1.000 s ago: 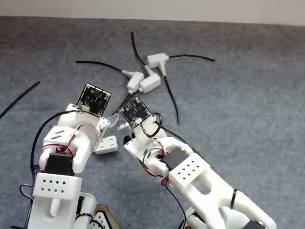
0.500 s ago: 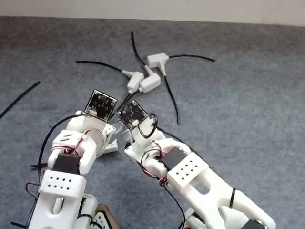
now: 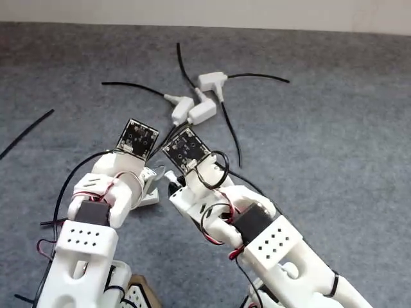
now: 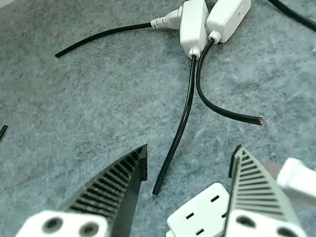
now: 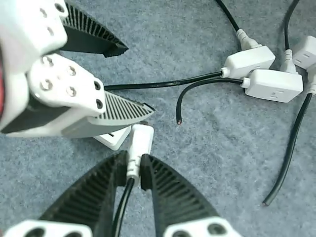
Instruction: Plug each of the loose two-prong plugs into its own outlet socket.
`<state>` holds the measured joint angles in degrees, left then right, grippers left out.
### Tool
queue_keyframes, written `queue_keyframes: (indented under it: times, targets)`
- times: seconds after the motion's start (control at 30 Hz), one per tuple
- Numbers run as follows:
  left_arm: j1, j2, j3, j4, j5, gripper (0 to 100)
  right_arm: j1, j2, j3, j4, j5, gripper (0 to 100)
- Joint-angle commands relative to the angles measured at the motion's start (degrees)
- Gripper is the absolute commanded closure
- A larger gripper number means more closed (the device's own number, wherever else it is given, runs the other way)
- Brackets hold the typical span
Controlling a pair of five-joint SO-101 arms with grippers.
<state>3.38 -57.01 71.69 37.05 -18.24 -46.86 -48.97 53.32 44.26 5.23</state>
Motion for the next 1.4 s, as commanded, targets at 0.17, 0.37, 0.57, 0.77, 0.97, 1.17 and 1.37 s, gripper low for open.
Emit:
queue_keyframes:
  times: [0.17,0.37,0.57,0.77,0.97,1.17,1.37]
  targets:
    - [1.1,0.3,-1.2,-0.8,-0.1,71,-0.7,-2.6,-4.4,0.1,0.8,99.1]
    - [1.4,0.3,-0.9,-0.7,0.0,71,-0.7,-2.5,-4.4,1.3,1.0,99.1]
    - [-10.4,0.3,-5.5,-1.0,-0.1,71,1.3,1.9,-6.2,7.8,5.5,99.1]
    - [-22.4,0.3,-8.2,-0.8,-2.6,71,2.0,17.0,-27.2,23.0,6.9,99.1]
    - [-29.1,0.4,-7.5,-0.7,-2.7,71,-0.7,42.7,-58.7,42.6,3.6,99.1]
    - [-33.5,0.2,-6.5,-1.0,-2.8,71,-4.1,67.8,-92.8,56.8,-6.6,99.1]
    - [-36.0,0.2,-4.9,-1.0,-3.1,71,-6.0,78.5,-100.7,56.6,-10.1,99.2]
